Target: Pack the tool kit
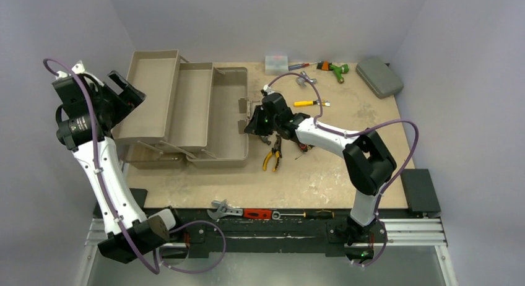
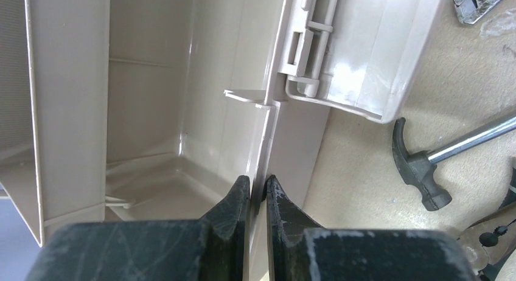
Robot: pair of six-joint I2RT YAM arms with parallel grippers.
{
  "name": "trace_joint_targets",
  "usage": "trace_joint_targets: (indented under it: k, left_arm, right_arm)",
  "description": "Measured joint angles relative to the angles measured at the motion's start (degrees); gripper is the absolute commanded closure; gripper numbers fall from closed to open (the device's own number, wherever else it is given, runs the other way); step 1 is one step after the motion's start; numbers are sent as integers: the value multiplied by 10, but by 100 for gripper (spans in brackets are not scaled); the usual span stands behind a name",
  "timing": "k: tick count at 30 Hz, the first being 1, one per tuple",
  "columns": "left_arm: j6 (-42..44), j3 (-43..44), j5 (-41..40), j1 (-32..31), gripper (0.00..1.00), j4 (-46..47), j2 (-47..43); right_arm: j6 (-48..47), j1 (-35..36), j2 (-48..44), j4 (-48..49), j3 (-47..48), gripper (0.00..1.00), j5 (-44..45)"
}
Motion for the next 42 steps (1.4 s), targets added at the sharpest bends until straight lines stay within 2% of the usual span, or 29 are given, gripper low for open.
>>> trace_joint_targets:
  k: [4, 12, 15, 19, 22, 24, 27, 32, 38, 42]
  left_arm:
    - [1, 17, 4, -56, 8, -12, -21]
    - [-4, 4, -13, -279, 10, -19, -26]
    - [-7, -16, -27, -345, 10, -23, -30]
    - [-11, -52, -43, -421, 10, -46, -48]
    - [-20, -90, -60, -467, 12, -69, -72]
    - [-32, -131, -73, -493, 16, -79, -102]
    - [-65, -202, -87, -525, 17, -88, -162]
    - [-135, -306, -128, -609, 17, -76, -232]
    - [-223, -440, -202, -681, 17, -2, -266]
    - [-245, -502, -241, -692, 17, 56, -273]
  right_arm:
    - [12, 0, -1, 0, -2, 100, 9]
    - [52, -11, -30, 37, -54, 100, 30]
    - [53, -25, -42, 36, -66, 100, 29]
    - [44, -47, -51, 29, -72, 72, 29]
    - [29, -56, -53, 20, -71, 65, 25]
    - [19, -58, -56, 14, -71, 58, 21]
    - [0, -58, -66, 4, -71, 48, 14]
    - [-37, -57, -116, -25, -71, 45, 17]
    - [-79, -57, -194, -57, -85, 43, 65]
    - [-94, -57, -215, -70, -126, 29, 94]
